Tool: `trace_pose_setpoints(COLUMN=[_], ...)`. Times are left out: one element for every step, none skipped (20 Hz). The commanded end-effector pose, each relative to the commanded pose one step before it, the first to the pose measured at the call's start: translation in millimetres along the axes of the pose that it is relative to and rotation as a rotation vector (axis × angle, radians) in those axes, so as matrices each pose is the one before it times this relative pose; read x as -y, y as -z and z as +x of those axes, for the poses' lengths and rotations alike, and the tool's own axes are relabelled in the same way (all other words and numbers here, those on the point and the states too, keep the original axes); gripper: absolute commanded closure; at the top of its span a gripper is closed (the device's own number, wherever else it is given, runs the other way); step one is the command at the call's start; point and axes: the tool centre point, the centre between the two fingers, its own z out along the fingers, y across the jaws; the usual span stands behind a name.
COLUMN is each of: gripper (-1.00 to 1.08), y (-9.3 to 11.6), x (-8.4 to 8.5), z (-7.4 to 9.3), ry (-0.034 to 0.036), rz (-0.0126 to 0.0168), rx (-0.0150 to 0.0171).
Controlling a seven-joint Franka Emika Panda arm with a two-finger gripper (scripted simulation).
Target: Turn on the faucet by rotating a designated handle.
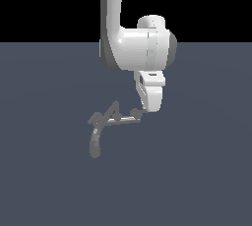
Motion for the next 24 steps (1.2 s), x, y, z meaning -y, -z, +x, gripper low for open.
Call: trace_pose_setpoints(gripper=[1.08, 1.08, 1.08, 1.08, 1.08, 1.08, 1.08, 1.08, 1.08, 1.08, 1.08, 1.08, 1.08, 1.08, 1.08, 1.08, 1.08, 1.08, 1.08, 1.08, 1.08, 1.08, 1.08, 1.08], y=[0.19, 0.02, 0.0, -0.05, 0.12, -0.06, -0.06, 0.12, -0.1, 0.12, -0.09, 0.0, 0.12, -0.09, 0.12, 0.0, -0.71, 0.05, 0.08, 0.06, 0.06, 0.06, 0.09, 0.07], x=[-8.46, -3.33, 0.0, 4.9, -3.33, -3.42, -3.43, -3.39, -3.48, -3.43, -3.52, -3.51, -3.48, -3.57, -3.52, 0.0, 3.0, -2.51, -2.54, -2.53, -2.55, -2.56, -2.59, -2.59], z=[7.24, 2.7, 0.0, -5.04, -0.09, 0.23, 0.23, -0.08, 0.3, -0.08, 0.3, 0.14, -0.07, 0.3, -0.06, 0.0, 10.37, -3.4, -3.34, -3.43, -3.45, -3.46, -3.41, -3.5], ry=[-0.00111, 0.0, 0.0, 0.0044, 0.0, -0.00059, -0.00059, 0.0, -0.00072, 0.0, -0.00072, -0.00041, 0.0, -0.00072, 0.0, 0.0, -0.01631, 0.00144, 0.00129, 0.00144, 0.00144, 0.00144, 0.00129, 0.00144], rz=[0.00042, 0.0, 0.0, 0.00276, 0.0, -0.00035, -0.00035, 0.0, -0.00043, 0.0, -0.00043, -0.00025, 0.0, -0.00044, 0.0, 0.0, 0.0036, -0.00038, -0.00034, -0.00038, -0.00038, -0.00038, -0.00033, -0.00037], rx=[0.00065, 0.0, 0.0, 0.00082, 0.0, -0.00009, -0.00009, 0.0, -0.00011, 0.0, -0.00011, -0.00007, 0.0, -0.00011, 0.0, 0.0, -0.00474, 0.00042, 0.00038, 0.00042, 0.00042, 0.00042, 0.00038, 0.00042])
